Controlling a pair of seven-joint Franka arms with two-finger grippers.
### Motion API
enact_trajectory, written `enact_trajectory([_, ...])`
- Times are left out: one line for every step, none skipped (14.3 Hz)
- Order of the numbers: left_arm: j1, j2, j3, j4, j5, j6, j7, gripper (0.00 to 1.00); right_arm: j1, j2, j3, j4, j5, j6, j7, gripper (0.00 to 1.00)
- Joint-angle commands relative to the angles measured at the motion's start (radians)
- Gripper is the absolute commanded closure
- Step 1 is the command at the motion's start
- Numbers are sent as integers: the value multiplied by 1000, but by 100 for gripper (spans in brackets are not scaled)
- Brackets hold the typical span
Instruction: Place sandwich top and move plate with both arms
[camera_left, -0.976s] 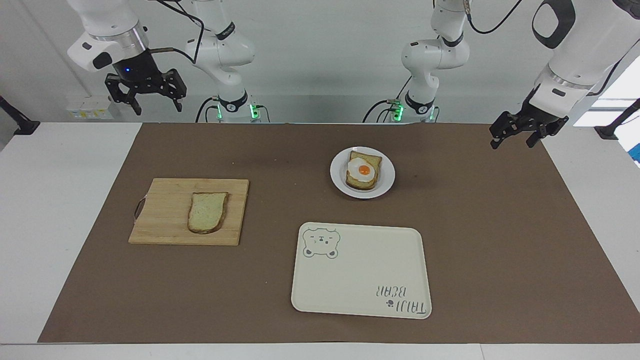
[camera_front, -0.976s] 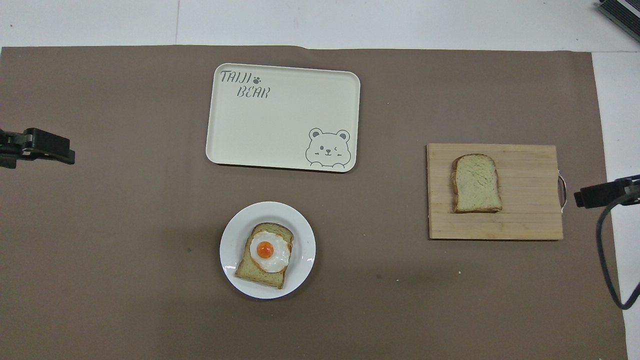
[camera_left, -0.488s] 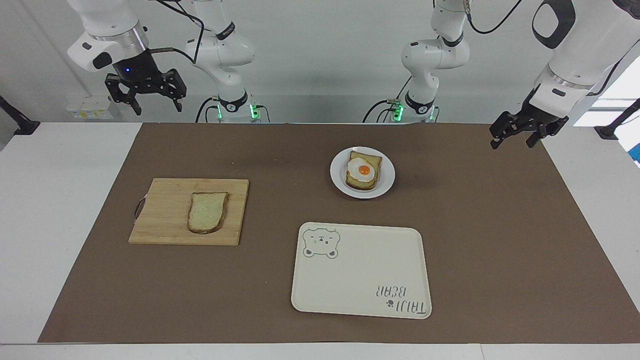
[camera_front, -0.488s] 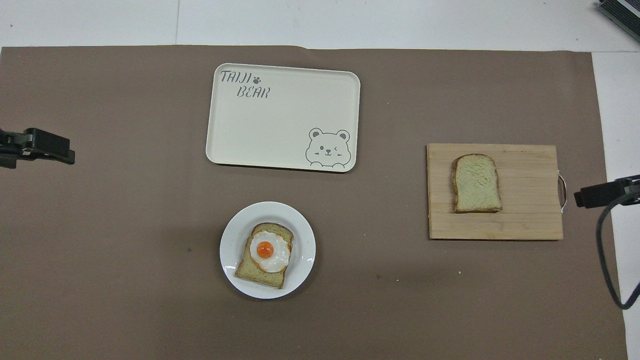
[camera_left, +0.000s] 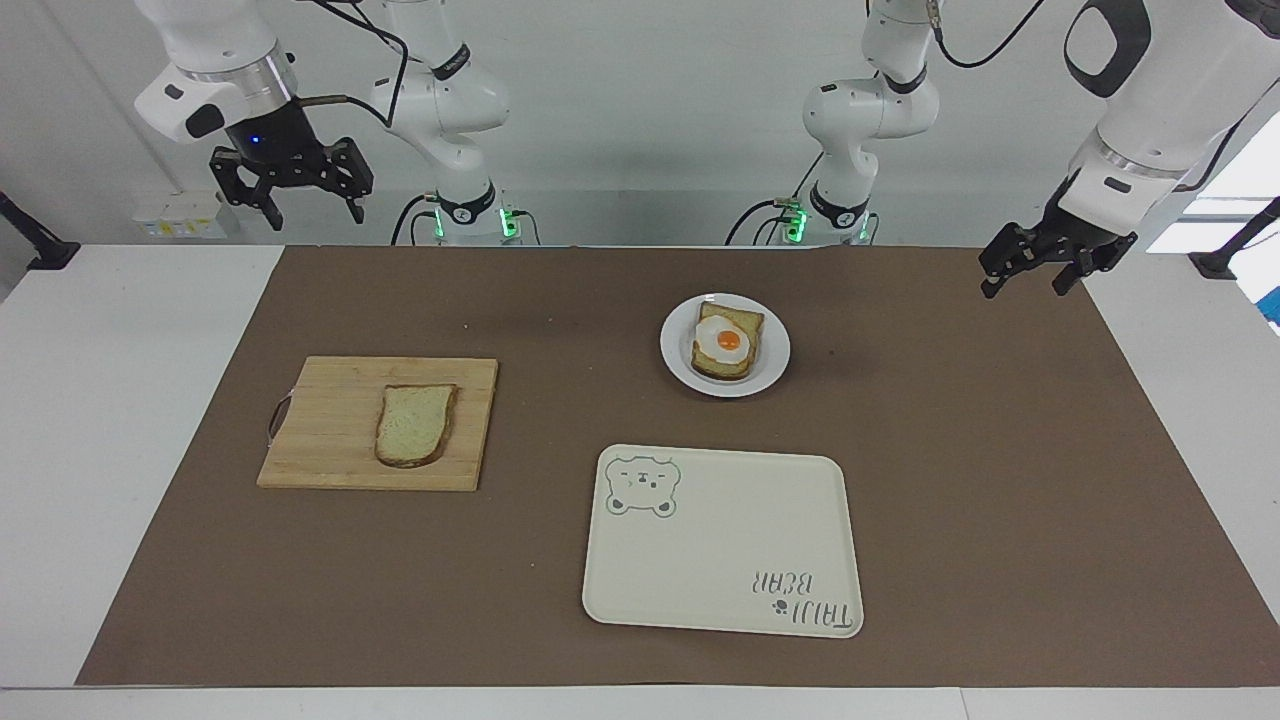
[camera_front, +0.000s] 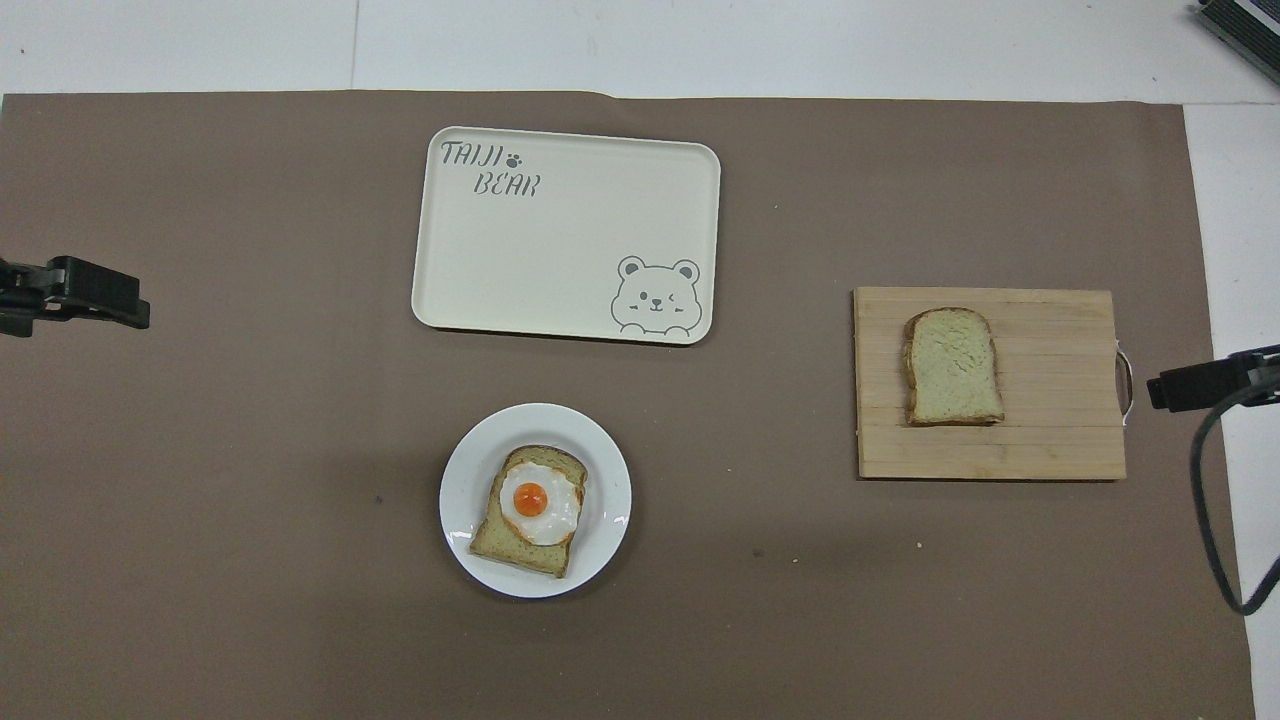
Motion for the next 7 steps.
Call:
enact_trajectory([-7, -18, 6, -15, 15, -6, -11, 0, -5, -22, 4, -29, 18, 34, -17, 0])
enact_trajectory([-7, -18, 6, -15, 15, -6, -11, 0, -5, -23, 3, -38, 18, 35, -15, 0])
enact_trajectory([-7, -18, 6, -15, 15, -7, -11, 0, -5, -29, 3, -54, 18, 35, -9, 0])
enact_trajectory([-7, -18, 6, -15, 15, -7, -11, 0, -7, -29, 3, -69, 18, 41, -9, 0])
enact_trajectory([-7, -18, 6, -15, 15, -6, -11, 0, -7, -28, 3, -77, 18, 42, -12, 0])
enact_trajectory([-7, -18, 6, -15, 15, -6, -11, 0, -7, -28, 3, -89, 18, 59, -11, 0])
enact_trajectory([-7, -18, 6, -15, 15, -7, -11, 0, -10, -28, 3, -110, 18, 112, -11, 0])
